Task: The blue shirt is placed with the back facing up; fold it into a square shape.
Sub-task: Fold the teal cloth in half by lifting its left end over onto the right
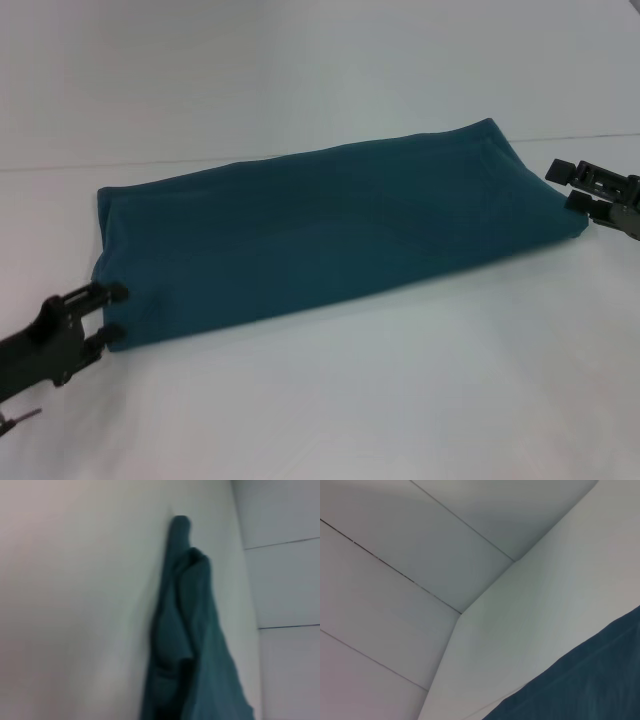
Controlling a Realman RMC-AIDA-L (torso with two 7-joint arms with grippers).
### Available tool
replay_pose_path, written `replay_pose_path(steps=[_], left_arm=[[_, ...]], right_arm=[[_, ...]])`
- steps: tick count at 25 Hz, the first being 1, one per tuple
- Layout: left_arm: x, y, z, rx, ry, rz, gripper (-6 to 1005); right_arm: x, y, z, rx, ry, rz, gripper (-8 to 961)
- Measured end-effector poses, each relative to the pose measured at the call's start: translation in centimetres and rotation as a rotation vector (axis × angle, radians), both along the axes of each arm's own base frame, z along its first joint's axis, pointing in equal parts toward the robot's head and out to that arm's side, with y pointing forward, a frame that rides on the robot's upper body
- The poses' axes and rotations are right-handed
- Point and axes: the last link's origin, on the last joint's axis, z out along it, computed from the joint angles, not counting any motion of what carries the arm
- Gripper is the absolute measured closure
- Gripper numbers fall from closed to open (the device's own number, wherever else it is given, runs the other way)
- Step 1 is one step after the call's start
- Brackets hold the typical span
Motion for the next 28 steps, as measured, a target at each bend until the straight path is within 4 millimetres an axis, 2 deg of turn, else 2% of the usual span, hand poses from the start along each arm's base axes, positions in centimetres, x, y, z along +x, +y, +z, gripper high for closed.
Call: replay_pose_path(steps=[8,14,19,28], left_arm=[[-0.5,-0.4,-0.5,-0.020,0.019,0.020,354],[0.2,-1.1,1.8,-0.029,-0.034,-0.053,355],[-0.2,-2.2,3.0,-0.119,-0.072,0.004,355],[-0.5,-0.9,1.7,-0.142,-0.051,0.099,355]], right_arm=[[0.2,-0.1,-0.2,-0.003,0.005,-0.009,8],[0.5,-0.3,-0.2,-0.033,-0.028,-0.007,8],[0.6,-0.3,-0.4,-0.057,-0.054,-0.005,9],[0.6,-0.4,-0.5,-0.057,-0.063,0.001,8]])
